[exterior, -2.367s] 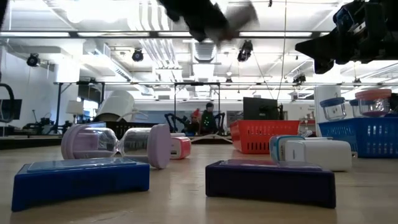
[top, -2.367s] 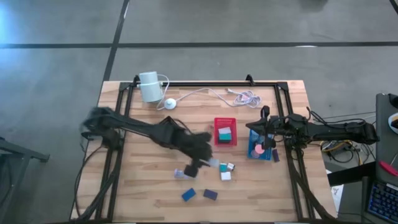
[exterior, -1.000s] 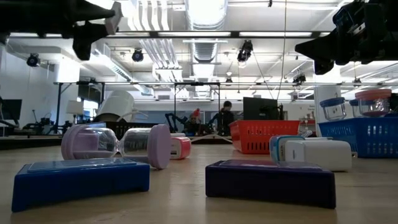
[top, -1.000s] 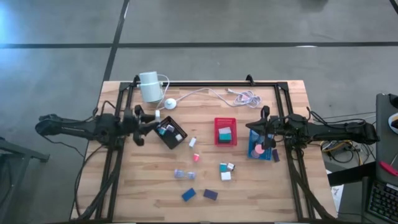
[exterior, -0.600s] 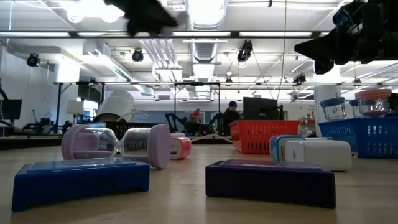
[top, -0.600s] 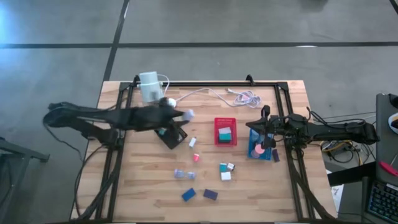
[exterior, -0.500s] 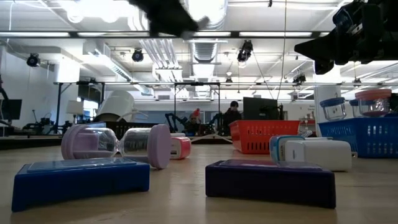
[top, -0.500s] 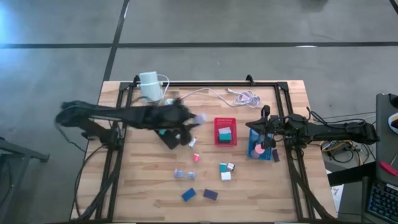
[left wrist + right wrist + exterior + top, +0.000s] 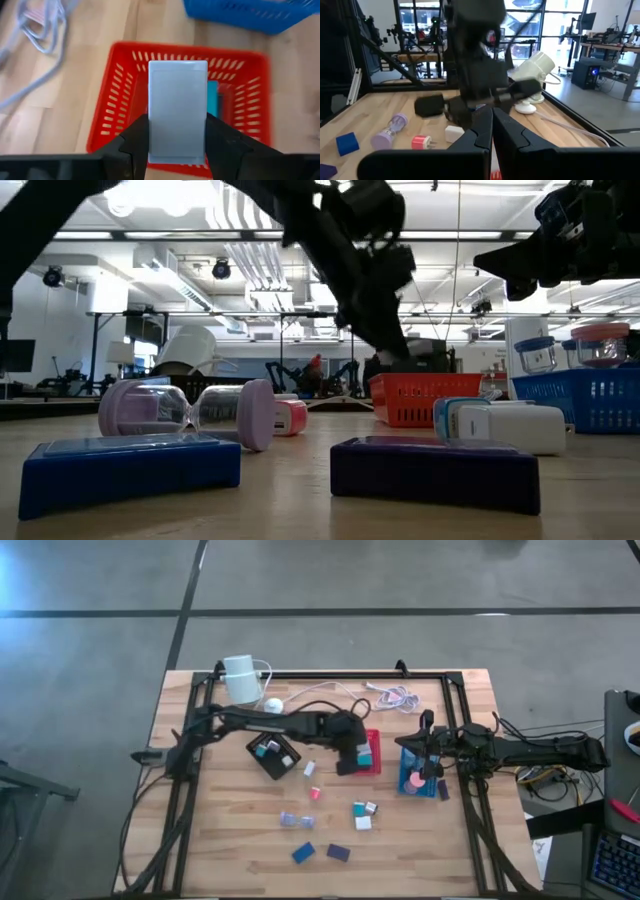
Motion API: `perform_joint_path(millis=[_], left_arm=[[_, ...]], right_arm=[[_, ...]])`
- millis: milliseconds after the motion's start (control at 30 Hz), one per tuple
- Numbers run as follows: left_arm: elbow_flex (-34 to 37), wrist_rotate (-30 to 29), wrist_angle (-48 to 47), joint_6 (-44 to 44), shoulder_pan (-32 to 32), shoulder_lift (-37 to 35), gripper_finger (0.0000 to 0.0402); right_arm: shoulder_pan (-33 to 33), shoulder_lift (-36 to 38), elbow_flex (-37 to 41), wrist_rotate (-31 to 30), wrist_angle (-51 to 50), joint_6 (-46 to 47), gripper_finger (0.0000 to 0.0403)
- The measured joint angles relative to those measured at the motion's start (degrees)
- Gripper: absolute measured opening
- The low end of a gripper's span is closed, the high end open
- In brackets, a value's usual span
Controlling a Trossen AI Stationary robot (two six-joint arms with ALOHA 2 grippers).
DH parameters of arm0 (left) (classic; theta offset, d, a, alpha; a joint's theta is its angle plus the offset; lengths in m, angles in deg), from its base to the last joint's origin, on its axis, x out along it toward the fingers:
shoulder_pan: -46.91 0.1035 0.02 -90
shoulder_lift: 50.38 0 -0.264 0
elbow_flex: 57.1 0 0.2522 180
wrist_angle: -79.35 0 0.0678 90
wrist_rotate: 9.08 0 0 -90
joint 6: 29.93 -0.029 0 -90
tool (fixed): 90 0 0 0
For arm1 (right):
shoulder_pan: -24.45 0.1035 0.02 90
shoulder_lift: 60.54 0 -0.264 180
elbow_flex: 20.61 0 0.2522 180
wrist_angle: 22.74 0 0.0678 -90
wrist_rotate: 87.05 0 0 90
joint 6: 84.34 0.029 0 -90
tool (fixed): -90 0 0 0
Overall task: Pick & Place Office items
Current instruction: Put the white digital clock into the red bin, then put the top white charger adaptor into the black bin
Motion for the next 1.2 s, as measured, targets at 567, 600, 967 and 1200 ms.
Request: perform_joint_path(millis=[567,600,967,1200], left_arm=[[-3.09,3.37,-0.17,-3.95,0.16,6.47,0.0152],[-3.14,3.37,-0.25,-3.95,0.10,6.45,0.0164],[1.56,4.92,-0.67,-4.77,-0.71,-7.89,0.0367],[22.21,9.47,13.06,-4.30,0.02,-34.78,0.0260]], right_arm=[[0.00,-0.01,0.04,-0.02,0.14,-1.44,0.0008],[0.00,-0.01,0.04,-0.02,0.14,-1.39,0.0008],[0.02,-0.01,0.09,0.00,0.13,-0.94,0.0008],[0.02,-0.01,0.13,0.00,0.03,0.11,0.0008]])
